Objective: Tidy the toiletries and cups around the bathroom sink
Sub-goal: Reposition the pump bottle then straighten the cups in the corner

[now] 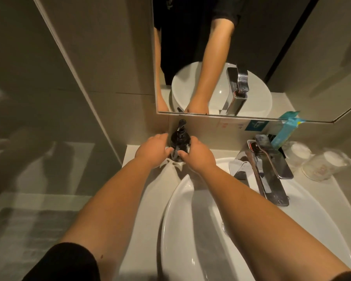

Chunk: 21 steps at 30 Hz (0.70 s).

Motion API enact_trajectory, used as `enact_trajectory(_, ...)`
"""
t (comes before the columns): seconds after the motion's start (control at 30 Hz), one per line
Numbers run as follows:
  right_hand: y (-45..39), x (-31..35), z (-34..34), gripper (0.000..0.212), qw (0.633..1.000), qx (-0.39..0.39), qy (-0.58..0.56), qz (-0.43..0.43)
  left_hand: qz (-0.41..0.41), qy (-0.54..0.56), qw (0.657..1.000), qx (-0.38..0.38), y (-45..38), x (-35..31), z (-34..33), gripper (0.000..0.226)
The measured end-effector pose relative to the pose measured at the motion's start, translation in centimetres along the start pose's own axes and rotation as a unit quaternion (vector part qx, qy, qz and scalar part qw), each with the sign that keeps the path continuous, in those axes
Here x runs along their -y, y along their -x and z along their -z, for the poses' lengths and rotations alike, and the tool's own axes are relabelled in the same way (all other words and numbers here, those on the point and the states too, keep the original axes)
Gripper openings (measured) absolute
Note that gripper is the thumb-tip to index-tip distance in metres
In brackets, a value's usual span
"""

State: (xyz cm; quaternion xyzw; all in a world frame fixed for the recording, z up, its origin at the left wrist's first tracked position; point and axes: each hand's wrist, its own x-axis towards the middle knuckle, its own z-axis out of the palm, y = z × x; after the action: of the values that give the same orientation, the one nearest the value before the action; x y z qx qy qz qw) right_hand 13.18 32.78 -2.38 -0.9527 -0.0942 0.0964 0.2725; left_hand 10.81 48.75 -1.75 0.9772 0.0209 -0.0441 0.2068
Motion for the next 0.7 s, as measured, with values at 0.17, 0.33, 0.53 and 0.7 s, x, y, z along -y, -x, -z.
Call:
enact_trajectory(0.17, -0.9, -0.7, 0.1, 0.046, 1.0, 0.006, -0.012, 0.008, -0.02, 0.034, 0.999, 0.029, -1.6, 0.6, -0.4, 0.056)
enact_trajectory(0.33, -1.2, -1.2, 0.8, 0.05, 0.998, 0.026, -0.057, 0.024, 0.01, 0.104, 0.995, 0.005, -1.3, 0.4, -1.5, 0.059)
enact_trajectory(0.53, -0.7, -1.6, 1.5, 0.058, 1.0, 0.014, -0.023, 0.009, 0.063, 0.142, 0.986, -0.066, 0.1, -2.5, -3.4, 0.043)
enact_trajectory(0.7, -0.5, -2.0, 1.8, 0.05, 1.0, -0.004, -0.028, 0.003, 0.057, 0.162, 0.984, -0.037, -0.4, -2.6, -3.2, 0.048)
